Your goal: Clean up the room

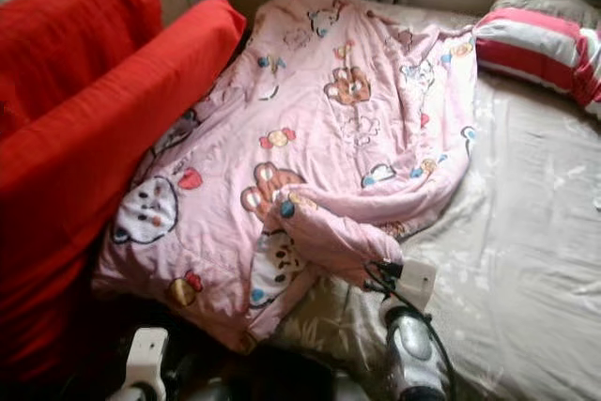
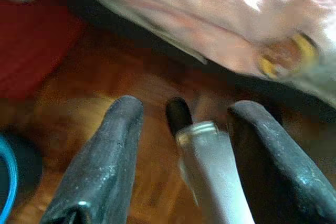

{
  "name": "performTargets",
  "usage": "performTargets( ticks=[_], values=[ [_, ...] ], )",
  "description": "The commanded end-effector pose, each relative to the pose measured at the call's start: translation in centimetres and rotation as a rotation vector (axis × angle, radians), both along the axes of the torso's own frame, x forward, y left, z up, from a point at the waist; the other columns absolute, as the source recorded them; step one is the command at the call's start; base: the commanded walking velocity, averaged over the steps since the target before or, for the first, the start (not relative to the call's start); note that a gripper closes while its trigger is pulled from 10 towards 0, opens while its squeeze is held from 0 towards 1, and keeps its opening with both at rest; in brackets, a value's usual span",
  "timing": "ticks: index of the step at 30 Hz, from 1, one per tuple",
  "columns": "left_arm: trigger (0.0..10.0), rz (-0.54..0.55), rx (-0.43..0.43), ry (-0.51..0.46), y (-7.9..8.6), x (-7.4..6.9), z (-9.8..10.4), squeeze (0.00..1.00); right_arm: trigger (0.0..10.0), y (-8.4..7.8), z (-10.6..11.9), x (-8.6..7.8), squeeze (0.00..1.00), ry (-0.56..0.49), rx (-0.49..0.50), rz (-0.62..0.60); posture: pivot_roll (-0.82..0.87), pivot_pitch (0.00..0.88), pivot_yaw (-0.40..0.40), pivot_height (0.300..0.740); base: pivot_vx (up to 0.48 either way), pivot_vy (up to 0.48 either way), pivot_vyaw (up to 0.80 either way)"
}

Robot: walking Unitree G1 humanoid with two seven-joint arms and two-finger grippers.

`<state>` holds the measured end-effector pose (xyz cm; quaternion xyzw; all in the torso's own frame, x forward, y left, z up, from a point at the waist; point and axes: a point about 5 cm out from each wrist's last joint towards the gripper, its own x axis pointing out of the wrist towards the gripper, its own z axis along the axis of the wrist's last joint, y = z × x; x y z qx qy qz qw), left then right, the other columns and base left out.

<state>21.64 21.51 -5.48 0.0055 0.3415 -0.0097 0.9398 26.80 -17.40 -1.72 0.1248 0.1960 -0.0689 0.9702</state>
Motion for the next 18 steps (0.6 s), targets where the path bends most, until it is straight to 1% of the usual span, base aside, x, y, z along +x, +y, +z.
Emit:
performTargets(
  ticks=[1,5,7,12,13,15,17,18],
  values=[
    [10.0,0.025,-0.017,0.089,0.1,-2.4,-1.4,0.00,10.0,0.4,0.1,0.2,0.00,0.002,0.002,0.022,0.01,0.204,0.015,0.740,-0.292,0.000,0.00],
    [10.0,0.021,-0.015,0.090,0.0,-2.3,-1.5,0.00,10.0,0.4,0.1,0.2,0.00,0.003,-0.002,0.015,0.01,0.203,0.015,0.740,-0.292,0.000,0.00],
    [10.0,0.016,-0.010,0.092,-0.3,-2.3,-1.5,0.00,10.0,0.1,0.1,0.1,0.00,0.002,-0.010,-0.009,0.01,0.204,0.015,0.740,0.000,0.000,0.00],
    [10.0,0.007,-0.004,0.094,-1.1,-2.0,-1.6,0.00,10.0,-1.2,0.5,0.3,0.00,-0.022,-0.036,-0.074,0.01,0.205,0.016,0.740,0.000,0.000,0.00],
    [10.0,0.004,-0.005,0.092,-1.4,-1.9,-1.5,0.00,10.0,-1.8,0.8,0.5,0.00,-0.035,-0.058,-0.107,0.01,0.205,0.017,0.740,0.000,0.000,0.00],
    [10.0,0.003,-0.005,0.092,-1.4,-1.8,-1.5,0.00,10.0,-2.0,1.0,0.5,0.00,-0.041,-0.067,-0.123,0.01,0.205,0.017,0.740,0.000,0.000,0.00],
    [10.0,-0.004,-0.005,0.091,-1.8,-1.8,-1.6,0.00,10.0,-3.0,1.5,0.7,0.00,-0.063,-0.090,-0.181,0.01,0.204,0.018,0.740,0.000,0.000,0.00],
    [10.0,-0.011,-0.005,0.091,-2.2,-1.8,-1.6,0.00,10.0,-3.4,1.8,0.8,0.00,-0.081,-0.118,-0.197,0.01,0.205,0.018,0.740,0.000,0.000,0.00]
  ],
)
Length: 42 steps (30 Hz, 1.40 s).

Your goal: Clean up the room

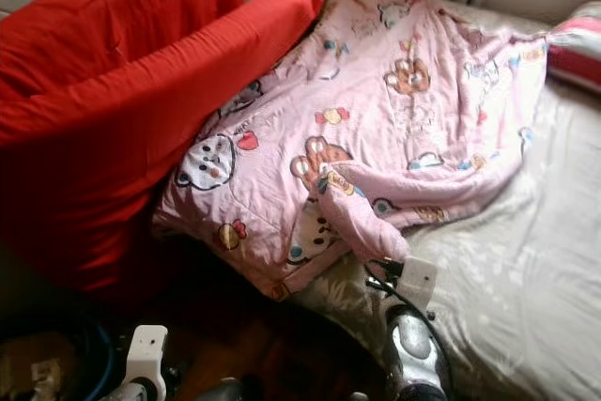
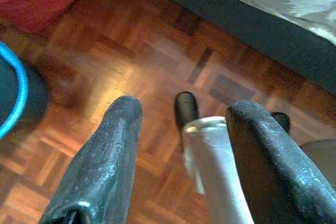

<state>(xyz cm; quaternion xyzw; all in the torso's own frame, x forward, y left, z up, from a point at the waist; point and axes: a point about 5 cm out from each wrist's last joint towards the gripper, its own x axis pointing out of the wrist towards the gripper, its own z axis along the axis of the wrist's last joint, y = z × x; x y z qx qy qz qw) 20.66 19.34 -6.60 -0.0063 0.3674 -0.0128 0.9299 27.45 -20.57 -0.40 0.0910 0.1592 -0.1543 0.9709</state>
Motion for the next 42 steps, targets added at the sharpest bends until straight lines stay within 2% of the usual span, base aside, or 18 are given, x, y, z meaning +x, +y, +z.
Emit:
performTargets(
  ticks=[1,8,9,13,14,16,19,22,24,29,31,32,33,34,35,38,41,42],
  values=[
    [10.0,-0.014,0.018,0.035,0.0,-0.8,-0.5,0.00,10.0,-0.2,0.5,0.2,0.00,-0.036,-0.015,-0.034,0.01,0.205,0.018,0.740,0.000,0.000,0.00],
    [10.0,-0.019,0.023,0.029,0.2,-0.9,-0.5,0.00,10.0,-2.7,2.3,0.2,0.00,-0.124,-0.162,-0.186,0.01,0.205,0.019,0.740,0.000,0.000,0.00],
    [10.0,-0.019,0.025,0.027,0.3,-0.9,-0.4,0.00,10.0,-3.2,3.5,0.4,0.00,-0.181,-0.257,-0.190,0.01,0.204,0.018,0.740,0.000,0.000,0.00],
    [10.0,-0.018,0.026,0.022,0.4,-0.8,-0.4,0.00,10.0,-3.4,6.1,0.8,0.00,-0.293,-0.462,-0.162,0.01,0.203,0.016,0.740,0.000,0.000,0.00],
    [10.0,-0.018,0.027,0.020,0.4,-0.8,-0.3,0.00,10.0,-3.3,7.5,0.7,0.00,-0.362,-0.523,-0.164,0.01,0.204,0.016,0.740,0.000,0.000,0.00],
    [10.0,-0.017,0.027,0.020,0.5,-0.8,-0.3,0.00,10.0,-3.1,8.5,0.7,0.00,-0.410,-0.550,-0.158,0.01,0.204,0.016,0.740,0.000,0.000,0.00],
    [10.0,-0.020,0.028,0.020,0.5,-0.7,-0.3,0.00,10.0,-2.3,11.9,-0.3,0.00,-0.549,-0.618,-0.112,-0.01,0.202,0.014,0.740,0.000,0.000,0.00],
    [10.0,-0.022,0.028,0.018,0.4,-0.6,-0.3,0.00,10.0,-1.6,11.6,-1.2,0.00,-0.529,-0.619,-0.039,-0.01,0.195,0.010,0.740,0.000,0.000,0.00],
    [10.0,-0.022,0.027,0.011,0.3,-0.4,-0.2,0.00,10.0,-0.9,11.1,-2.8,0.00,-0.497,-0.658,0.028,-0.01,0.194,0.006,0.740,0.000,0.000,0.00],
    [10.0,-0.003,0.028,0.001,0.5,-0.2,0.0,0.00,10.0,-1.6,9.1,-6.4,0.00,-0.346,-0.643,0.008,-0.03,0.188,-0.006,0.740,0.000,0.000,0.00],
    [10.0,0.000,0.027,0.000,0.5,-0.1,0.0,0.00,10.0,-2.5,7.4,-8.1,0.00,-0.219,-0.594,-0.055,-0.03,0.184,-0.006,0.740,0.000,0.000,0.00],
    [10.0,0.000,0.027,0.001,0.5,-0.1,0.0,0.00,10.0,-3.2,5.9,-9.4,0.00,-0.111,-0.528,-0.127,-0.03,0.184,-0.007,0.740,0.000,0.000,0.00],
    [10.0,0.000,0.027,0.001,0.5,-0.1,0.0,0.00,10.0,-3.2,5.9,-9.4,0.00,-0.111,-0.528,-0.127,-0.03,0.184,-0.007,0.740,0.000,0.000,0.00],
    [10.0,0.001,0.027,0.003,0.6,-0.2,0.0,0.00,10.0,-3.9,4.8,-10.3,0.00,-0.048,-0.492,-0.187,-0.03,0.181,-0.008,0.740,0.000,0.000,0.00],
    [10.0,0.003,0.027,0.007,0.8,-0.3,0.0,0.00,10.0,-5.1,3.1,-11.8,0.00,0.074,-0.446,-0.299,-0.03,0.178,-0.009,0.740,0.000,0.000,0.00],
    [10.0,0.007,0.029,0.012,1.0,-0.3,0.0,0.00,10.0,-6.5,1.0,-13.6,0.00,0.227,-0.359,-0.450,-0.03,0.171,-0.012,0.740,0.000,0.000,0.00],
    [10.0,0.009,0.029,0.012,1.0,-0.3,0.0,0.00,10.0,-6.9,1.6,-13.3,0.00,0.214,-0.424,-0.442,-0.03,0.170,-0.014,0.740,0.000,0.000,0.00],
    [10.0,0.011,0.029,0.012,1.0,-0.2,0.0,0.00,10.0,-6.8,2.6,-12.6,0.00,0.164,-0.490,-0.392,-0.03,0.170,-0.014,0.740,0.000,0.000,0.00]
  ],
)
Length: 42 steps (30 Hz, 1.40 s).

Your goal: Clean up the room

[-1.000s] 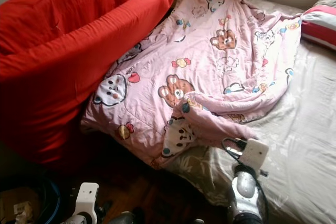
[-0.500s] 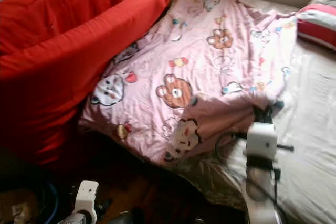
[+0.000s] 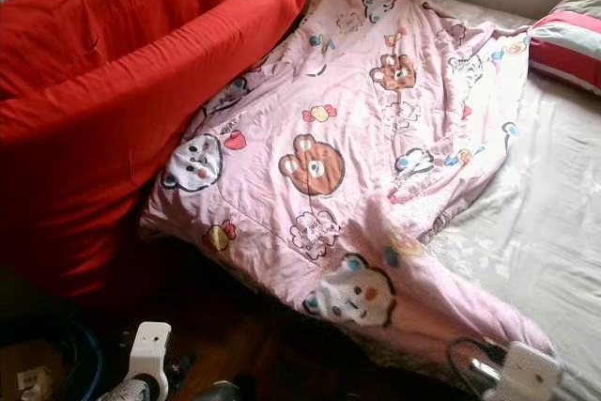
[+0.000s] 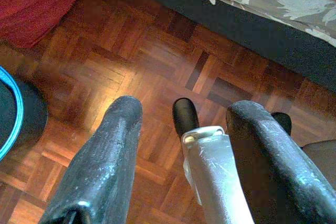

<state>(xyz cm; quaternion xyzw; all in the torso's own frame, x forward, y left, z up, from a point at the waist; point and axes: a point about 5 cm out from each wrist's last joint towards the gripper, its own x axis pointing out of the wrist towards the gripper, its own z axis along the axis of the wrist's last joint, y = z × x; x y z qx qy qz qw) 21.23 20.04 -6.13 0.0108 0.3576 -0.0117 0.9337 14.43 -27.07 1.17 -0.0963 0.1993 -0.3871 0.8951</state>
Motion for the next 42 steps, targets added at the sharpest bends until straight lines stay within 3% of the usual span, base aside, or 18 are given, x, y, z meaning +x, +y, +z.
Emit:
performTargets(
  ticks=[1,3,5,7,9,12,18,22,26,28,30,32,33,37,39,40,41,42],
  values=[
    [10.0,0.022,-0.004,0.033,0.3,-0.7,-0.4,0.00,10.0,0.2,2.4,1.4,0.00,-0.067,-0.154,0.122,-0.03,0.169,-0.017,0.740,0.000,0.000,0.00],
    [10.0,0.024,-0.006,0.032,0.1,-0.5,-0.4,0.00,10.0,1.9,5.7,3.6,0.00,-0.202,-0.290,0.296,-0.04,0.165,-0.018,0.740,0.000,0.000,0.00],
    [10.0,0.024,-0.008,0.031,-0.1,-0.4,-0.4,0.00,10.0,2.6,6.6,4.2,0.00,-0.247,-0.307,0.342,-0.04,0.163,-0.019,0.740,0.000,0.000,0.00],
    [10.0,0.021,-0.010,0.033,-0.6,-0.2,-0.4,0.00,10.0,3.3,6.7,4.9,0.00,-0.277,-0.256,0.375,-0.04,0.162,-0.018,0.740,0.000,0.000,0.00],
    [10.0,0.014,-0.014,0.037,-1.4,0.1,-0.4,0.00,10.0,4.8,5.8,6.2,0.00,-0.286,-0.118,0.461,-0.04,0.159,-0.018,0.740,0.000,0.000,0.00],
    [10.0,0.008,-0.018,0.038,-2.2,0.4,-0.3,0.00,10.0,6.1,4.2,6.6,0.00,-0.230,-0.020,0.513,-0.04,0.154,-0.019,0.740,0.000,0.000,0.00],
    [10.0,0.000,-0.024,0.033,-3.3,0.9,-0.1,0.00,10.0,6.1,4.0,6.3,0.00,-0.219,-0.019,0.482,-0.04,0.151,-0.018,0.740,0.000,0.000,0.00],
    [10.0,0.001,-0.020,0.038,-2.9,0.7,-0.2,0.00,10.0,5.7,3.4,6.2,0.00,-0.202,0.030,0.463,-0.04,0.147,-0.019,0.740,0.000,0.000,0.00],
    [10.0,0.001,-0.020,0.039,-2.8,0.7,-0.2,0.00,10.0,6.8,3.1,6.3,0.00,-0.164,0.080,0.611,-0.06,0.141,-0.024,0.740,0.000,0.000,0.00],
    [10.0,0.001,-0.021,0.040,-2.8,0.7,-0.2,0.00,10.0,6.7,1.0,5.3,0.00,0.036,0.076,0.664,-0.06,0.138,-0.028,0.740,0.000,0.000,0.00],
    [10.0,0.001,-0.023,0.041,-2.9,0.6,-0.3,0.00,10.0,5.0,-1.0,3.6,0.00,0.196,0.078,0.562,-0.06,0.135,-0.035,0.740,0.000,0.000,0.00],
    [10.0,0.002,-0.025,0.041,-2.9,0.6,-0.3,0.00,10.0,3.2,-1.9,2.3,0.00,0.245,0.098,0.403,-0.06,0.135,-0.038,0.740,0.000,0.000,0.00],
    [10.0,0.004,-0.027,0.042,-3.0,0.6,-0.3,0.00,10.0,1.4,-2.9,0.7,0.00,0.258,0.171,0.206,-0.06,0.136,-0.040,0.740,0.000,0.000,0.00],
    [10.0,0.006,-0.027,0.044,-2.9,0.5,-0.4,0.00,10.0,0.3,-4.3,-1.3,0.00,0.328,0.237,0.099,-0.07,0.140,-0.046,0.740,0.000,0.000,0.00],
    [10.0,0.007,-0.027,0.046,-2.9,0.4,-0.4,0.00,10.0,0.2,-5.4,-2.4,0.00,0.419,0.268,0.126,-0.07,0.143,-0.047,0.740,0.000,0.000,0.00],
    [10.0,0.009,-0.028,0.046,-3.0,0.4,-0.4,0.00,10.0,1.6,-7.2,-3.5,0.00,0.576,0.289,0.329,-0.07,0.147,-0.050,0.740,0.000,0.000,0.00],
    [10.0,0.009,-0.028,0.046,-3.0,0.5,-0.4,0.00,10.0,2.3,-7.9,-4.0,0.00,0.660,0.276,0.444,-0.07,0.149,-0.050,0.740,0.000,0.000,0.00],
    [10.0,0.009,-0.028,0.046,-3.0,0.5,-0.4,0.00,10.0,2.3,-7.9,-4.0,0.00,0.660,0.276,0.444,-0.07,0.149,-0.050,0.740,0.000,0.000,0.00]
  ],
)
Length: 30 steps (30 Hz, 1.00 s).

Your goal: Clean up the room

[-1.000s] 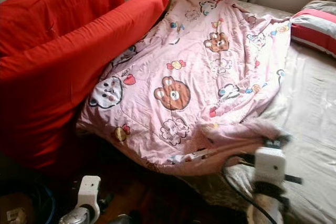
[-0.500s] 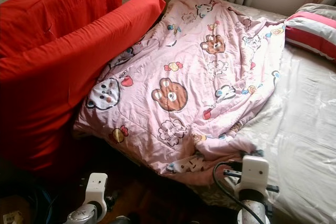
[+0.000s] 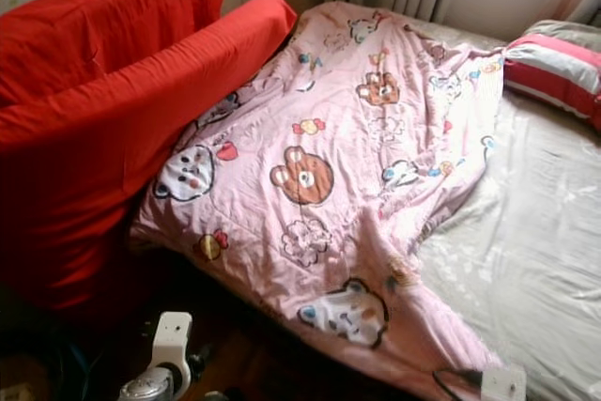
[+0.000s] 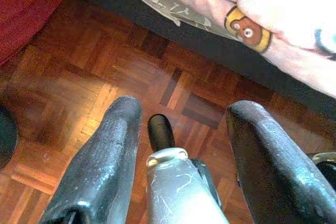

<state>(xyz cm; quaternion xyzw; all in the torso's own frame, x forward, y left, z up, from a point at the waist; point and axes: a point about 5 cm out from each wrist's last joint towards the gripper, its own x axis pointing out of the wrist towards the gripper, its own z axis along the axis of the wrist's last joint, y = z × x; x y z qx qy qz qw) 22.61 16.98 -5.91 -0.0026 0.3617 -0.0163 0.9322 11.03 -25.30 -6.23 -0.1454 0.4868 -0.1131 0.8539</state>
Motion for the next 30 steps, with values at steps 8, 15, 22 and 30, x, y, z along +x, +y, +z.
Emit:
performTargets(
  ticks=[8,15,22,30],
  values=[
    [10.0,0.004,0.001,0.037,0.0,-0.8,-0.6,0.00,10.0,3.3,-3.4,-3.7,0.00,0.352,0.038,0.462,-0.07,0.155,-0.047,0.740,0.000,0.000,0.00],
    [10.0,0.002,0.004,0.035,0.0,-0.7,-0.5,0.00,10.0,3.3,-3.5,-2.7,0.00,0.299,-0.019,0.560,-0.06,0.156,-0.049,0.740,0.000,0.000,0.00],
    [10.0,0.004,0.009,0.047,1.4,-2.2,-1.1,0.00,10.0,2.5,-2.8,-0.3,0.00,0.084,0.050,0.276,-0.07,0.159,-0.047,0.740,0.000,0.000,0.00],
    [10.0,-0.001,0.013,0.051,1.8,-2.6,-1.2,0.00,10.0,2.2,-2.0,2.0,0.00,-0.110,0.127,0.075,-0.06,0.166,-0.044,0.740,0.000,0.000,0.00]
  ],
)
